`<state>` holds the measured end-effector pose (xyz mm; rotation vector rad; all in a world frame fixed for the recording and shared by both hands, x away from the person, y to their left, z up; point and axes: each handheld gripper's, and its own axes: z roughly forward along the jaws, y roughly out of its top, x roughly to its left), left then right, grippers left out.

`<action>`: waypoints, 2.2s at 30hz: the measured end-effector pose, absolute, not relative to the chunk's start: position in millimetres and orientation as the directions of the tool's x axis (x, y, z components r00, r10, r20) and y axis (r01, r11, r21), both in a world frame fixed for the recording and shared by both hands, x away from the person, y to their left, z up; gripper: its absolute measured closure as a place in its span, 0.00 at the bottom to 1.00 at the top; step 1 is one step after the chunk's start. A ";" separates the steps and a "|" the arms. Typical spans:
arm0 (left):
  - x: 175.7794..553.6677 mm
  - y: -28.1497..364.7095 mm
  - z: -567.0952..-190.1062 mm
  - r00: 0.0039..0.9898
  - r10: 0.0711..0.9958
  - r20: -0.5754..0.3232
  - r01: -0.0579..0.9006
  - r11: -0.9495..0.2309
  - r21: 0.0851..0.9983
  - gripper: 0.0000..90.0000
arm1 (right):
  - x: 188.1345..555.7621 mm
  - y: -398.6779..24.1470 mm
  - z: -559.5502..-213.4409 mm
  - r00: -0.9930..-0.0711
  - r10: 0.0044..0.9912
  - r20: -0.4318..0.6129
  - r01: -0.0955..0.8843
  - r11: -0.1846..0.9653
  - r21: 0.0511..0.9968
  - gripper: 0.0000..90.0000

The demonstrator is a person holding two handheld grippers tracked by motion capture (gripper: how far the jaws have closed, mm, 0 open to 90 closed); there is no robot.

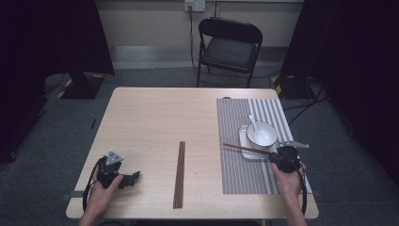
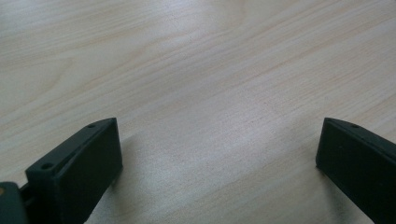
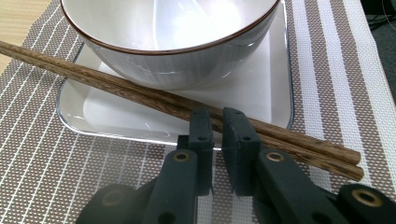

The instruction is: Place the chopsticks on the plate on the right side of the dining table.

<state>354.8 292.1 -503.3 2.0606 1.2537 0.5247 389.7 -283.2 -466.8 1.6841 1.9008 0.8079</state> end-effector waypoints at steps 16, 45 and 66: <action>354.8 292.1 -503.3 0.460 0.888 0.000 0.623 -0.322 0.713 0.00 | 394.8 -286.4 -468.2 -0.124 0.992 0.021 0.708 0.074 0.703 0.89; 354.8 292.0 -503.3 0.459 0.888 -0.001 0.623 -0.321 0.713 0.00 | 398.4 -283.8 -469.5 -0.125 0.992 0.000 0.691 0.087 0.718 0.84; 354.7 292.1 -503.3 0.459 0.888 -0.001 0.623 -0.321 0.713 0.00 | 388.0 -240.0 -463.3 -0.262 0.965 0.008 0.674 0.177 0.717 0.91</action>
